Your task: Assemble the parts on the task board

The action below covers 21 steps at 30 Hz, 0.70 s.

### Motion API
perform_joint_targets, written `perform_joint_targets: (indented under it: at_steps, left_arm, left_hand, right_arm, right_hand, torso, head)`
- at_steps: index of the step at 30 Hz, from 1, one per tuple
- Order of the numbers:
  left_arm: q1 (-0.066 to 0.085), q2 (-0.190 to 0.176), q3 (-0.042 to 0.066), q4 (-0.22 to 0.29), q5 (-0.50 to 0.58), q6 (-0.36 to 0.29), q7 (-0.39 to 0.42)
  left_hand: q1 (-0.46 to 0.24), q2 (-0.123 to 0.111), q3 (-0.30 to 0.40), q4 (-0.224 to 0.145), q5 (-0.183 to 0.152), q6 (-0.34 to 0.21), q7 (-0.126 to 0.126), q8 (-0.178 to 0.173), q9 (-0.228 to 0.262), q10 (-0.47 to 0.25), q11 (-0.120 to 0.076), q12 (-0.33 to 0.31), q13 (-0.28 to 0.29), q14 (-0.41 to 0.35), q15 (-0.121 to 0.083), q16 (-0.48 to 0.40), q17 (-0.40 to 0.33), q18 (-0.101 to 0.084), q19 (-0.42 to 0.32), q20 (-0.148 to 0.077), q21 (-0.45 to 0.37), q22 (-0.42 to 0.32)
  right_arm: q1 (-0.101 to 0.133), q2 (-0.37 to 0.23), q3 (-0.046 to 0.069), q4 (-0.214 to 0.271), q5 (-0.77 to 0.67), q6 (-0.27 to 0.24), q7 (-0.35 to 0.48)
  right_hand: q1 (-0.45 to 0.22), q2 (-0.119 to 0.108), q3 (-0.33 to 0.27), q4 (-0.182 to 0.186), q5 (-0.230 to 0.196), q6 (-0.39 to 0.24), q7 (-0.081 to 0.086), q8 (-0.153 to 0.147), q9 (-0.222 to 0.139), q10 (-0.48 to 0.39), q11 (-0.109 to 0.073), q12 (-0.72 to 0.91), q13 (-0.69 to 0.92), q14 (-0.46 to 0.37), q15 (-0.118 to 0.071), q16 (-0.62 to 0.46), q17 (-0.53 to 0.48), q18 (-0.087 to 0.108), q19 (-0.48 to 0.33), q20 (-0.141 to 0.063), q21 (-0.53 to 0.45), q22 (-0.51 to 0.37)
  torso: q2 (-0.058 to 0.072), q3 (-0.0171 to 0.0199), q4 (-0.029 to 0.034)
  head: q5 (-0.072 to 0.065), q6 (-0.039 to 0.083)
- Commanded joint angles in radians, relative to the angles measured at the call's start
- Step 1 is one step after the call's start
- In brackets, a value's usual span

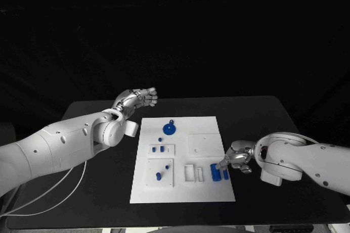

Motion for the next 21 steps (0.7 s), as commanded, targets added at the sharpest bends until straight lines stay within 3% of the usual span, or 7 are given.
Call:
perform_joint_targets:
  at_steps: [1,7,13,15,21]
  left_arm:
    - [-0.001,0.001,0.001,0.006,0.003,0.008,0.009]
    - [-0.002,-0.001,0.000,0.012,0.003,0.011,0.009]
    - [-0.002,-0.005,0.000,0.015,0.003,0.014,0.009]
    - [-0.002,-0.005,0.000,0.015,0.003,0.020,0.009]
    - [-0.002,-0.008,0.000,0.017,0.003,0.028,0.008]
  left_hand:
    - [-0.001,-0.011,0.000,-0.004,-0.005,0.010,0.022,0.001,-0.001,-0.004,-0.002,-0.003,-0.001,-0.007,0.003,-0.007,0.001,0.014,0.003,-0.002,-0.005,0.001]
    - [-0.001,-0.012,0.000,-0.004,-0.007,0.010,0.022,0.001,-0.002,-0.004,-0.002,-0.003,-0.001,-0.007,0.003,-0.007,0.001,0.014,0.004,-0.002,-0.006,0.002]
    - [-0.004,-0.013,-0.001,-0.002,-0.010,0.010,0.022,0.001,-0.002,-0.004,-0.002,-0.004,-0.001,-0.008,0.003,-0.008,0.001,0.014,0.004,-0.002,-0.006,0.002]
    - [-0.004,-0.012,-0.001,-0.001,-0.010,0.010,0.022,0.001,-0.002,-0.004,-0.002,-0.004,-0.001,-0.008,0.003,-0.008,0.001,0.014,0.004,-0.002,-0.006,0.002]
    - [-0.011,-0.012,-0.002,0.004,-0.014,0.008,0.023,0.000,-0.003,-0.005,-0.002,-0.004,-0.001,-0.009,0.004,-0.009,0.002,0.014,0.005,-0.002,-0.008,0.003]
  right_arm:
    - [-0.013,0.016,-0.001,-0.005,-0.023,-0.021,-0.029]
    - [-0.032,0.038,-0.002,-0.020,-0.045,-0.024,-0.044]
    - [-0.045,0.062,-0.002,-0.041,-0.073,-0.002,-0.049]
    - [-0.047,0.074,-0.003,-0.054,-0.083,0.004,-0.054]
    - [-0.054,0.088,-0.003,-0.069,-0.122,-0.013,-0.057]
  right_hand:
    - [-0.013,0.002,-0.004,0.000,-0.005,-0.005,0.001,-0.005,-0.001,-0.001,0.005,-0.001,0.002,0.000,0.007,0.007,0.002,0.080,-0.007,-0.003,0.004,0.022]
    - [-0.022,0.004,-0.004,0.001,-0.013,-0.003,0.001,-0.008,-0.002,0.000,0.006,-0.002,0.007,0.000,0.008,0.008,0.005,0.080,-0.008,-0.003,0.007,0.022]
    - [-0.036,0.003,-0.006,0.001,-0.027,-0.002,0.001,-0.012,-0.003,0.000,0.006,-0.004,0.012,0.000,0.008,0.009,0.008,0.080,-0.010,-0.004,0.010,0.022]
    - [-0.045,0.004,-0.008,0.002,-0.050,-0.002,0.001,-0.015,-0.004,0.001,0.006,-0.005,0.016,-0.001,0.008,0.009,0.011,0.080,-0.013,-0.005,0.012,0.021]
    - [-0.057,0.004,-0.010,0.002,-0.063,0.000,0.001,-0.017,-0.004,0.001,0.006,-0.006,0.021,-0.001,0.008,0.009,0.013,0.080,-0.016,-0.006,0.013,0.021]
  torso:
    - [-0.008,-0.0026,-0.0016]
    - [-0.009,-0.0050,0.0001]
    - [-0.006,-0.0044,0.0000]
    - [-0.006,-0.0045,-0.0009]
    - [-0.005,-0.0044,-0.0004]
  head:
    - [-0.004,-0.006]
    - [-0.006,-0.010]
    - [-0.001,-0.012]
    - [0.002,-0.014]
    - [0.007,-0.018]
